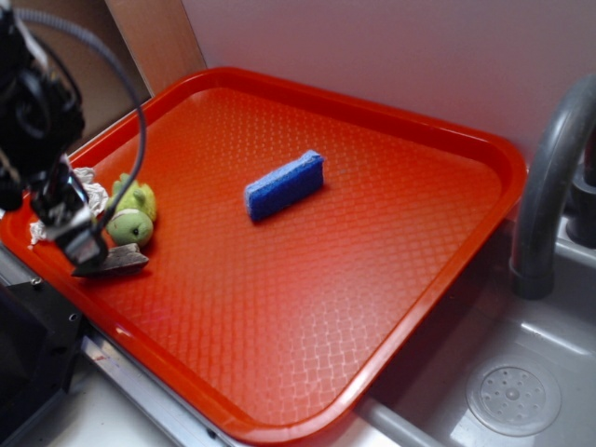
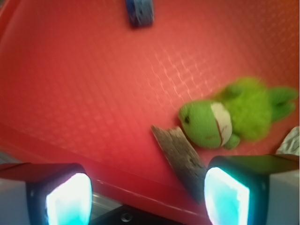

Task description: Grab the wood chip.

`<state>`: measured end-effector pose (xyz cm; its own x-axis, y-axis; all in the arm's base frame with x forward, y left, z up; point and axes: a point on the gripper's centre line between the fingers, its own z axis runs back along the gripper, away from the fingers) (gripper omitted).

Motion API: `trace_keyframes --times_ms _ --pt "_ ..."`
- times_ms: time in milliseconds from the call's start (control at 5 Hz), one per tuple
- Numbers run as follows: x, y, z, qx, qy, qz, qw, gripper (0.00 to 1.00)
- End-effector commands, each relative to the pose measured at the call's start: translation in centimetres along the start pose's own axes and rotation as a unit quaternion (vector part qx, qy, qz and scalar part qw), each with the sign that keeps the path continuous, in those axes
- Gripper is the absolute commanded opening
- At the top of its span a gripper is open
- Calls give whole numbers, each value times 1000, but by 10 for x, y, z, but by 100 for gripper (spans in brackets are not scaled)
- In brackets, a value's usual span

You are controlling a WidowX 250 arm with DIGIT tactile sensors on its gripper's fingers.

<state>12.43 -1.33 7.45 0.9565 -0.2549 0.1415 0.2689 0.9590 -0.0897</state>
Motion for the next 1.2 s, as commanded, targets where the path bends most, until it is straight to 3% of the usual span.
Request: trace_keyframes --times_ms 0,200,400,600,1000 --pt "4 24 -32 15 12 -27 999 100" --pt "6 21 -48 11 42 -38 998 100" --pt "-2 16 -63 35 86 -49 994 100" --pt "0 14 -69 42 100 -43 993 0" --pt "0 14 -62 30 86 -55 994 0"
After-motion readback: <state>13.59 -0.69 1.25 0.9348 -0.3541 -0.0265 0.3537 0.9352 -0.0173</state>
